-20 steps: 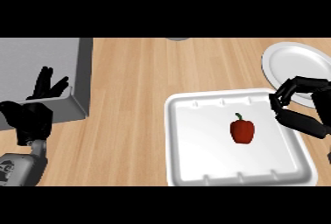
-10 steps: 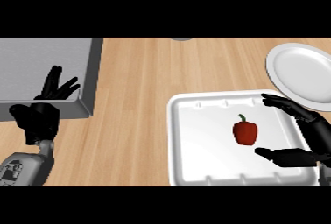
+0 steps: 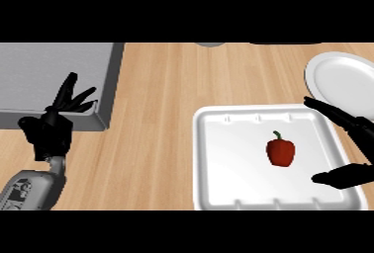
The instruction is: Pick the bell pepper from the tray and place it in the plate
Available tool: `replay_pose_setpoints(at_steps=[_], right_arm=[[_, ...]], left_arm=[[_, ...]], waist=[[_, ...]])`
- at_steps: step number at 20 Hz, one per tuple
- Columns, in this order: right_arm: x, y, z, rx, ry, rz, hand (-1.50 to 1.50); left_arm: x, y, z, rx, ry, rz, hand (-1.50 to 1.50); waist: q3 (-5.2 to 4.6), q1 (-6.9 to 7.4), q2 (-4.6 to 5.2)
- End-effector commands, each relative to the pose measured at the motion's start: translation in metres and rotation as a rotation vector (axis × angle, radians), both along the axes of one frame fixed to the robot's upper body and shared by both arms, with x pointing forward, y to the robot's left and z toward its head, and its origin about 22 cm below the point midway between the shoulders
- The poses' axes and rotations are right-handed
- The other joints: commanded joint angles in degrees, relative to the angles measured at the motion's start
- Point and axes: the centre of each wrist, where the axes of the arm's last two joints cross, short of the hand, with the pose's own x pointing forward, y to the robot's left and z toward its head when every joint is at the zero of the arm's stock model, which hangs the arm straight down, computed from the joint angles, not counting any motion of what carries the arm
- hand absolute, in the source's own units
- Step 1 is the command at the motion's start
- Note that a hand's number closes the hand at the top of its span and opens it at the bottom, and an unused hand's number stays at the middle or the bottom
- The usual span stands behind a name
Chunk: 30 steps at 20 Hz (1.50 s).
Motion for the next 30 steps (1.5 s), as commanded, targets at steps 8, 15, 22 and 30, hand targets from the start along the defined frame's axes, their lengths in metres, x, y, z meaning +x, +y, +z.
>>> replay_pose_setpoints(at_steps=[8,15,22,30], right_arm=[[0.013,0.022,0.001,-0.302,0.316,0.046,-1.50],[0.025,0.030,0.000,-0.330,0.366,0.028,-1.50],[0.030,0.041,-0.014,-0.357,0.396,0.057,-1.50],[0.029,0.040,-0.022,-0.333,0.421,0.063,-1.50]], left_arm=[[-0.030,-0.020,-0.055,-0.053,0.316,-0.050,0.00],[-0.030,-0.032,-0.051,-0.066,0.310,-0.058,0.00],[-0.029,-0.019,-0.050,-0.066,0.317,-0.014,0.00],[-0.038,-0.008,-0.047,-0.058,0.307,-0.021,0.00]], waist=[[-1.21,1.37,1.34],[-1.12,0.66,1.24],[-1.07,0.37,1.39],[-1.07,-0.25,1.19]])
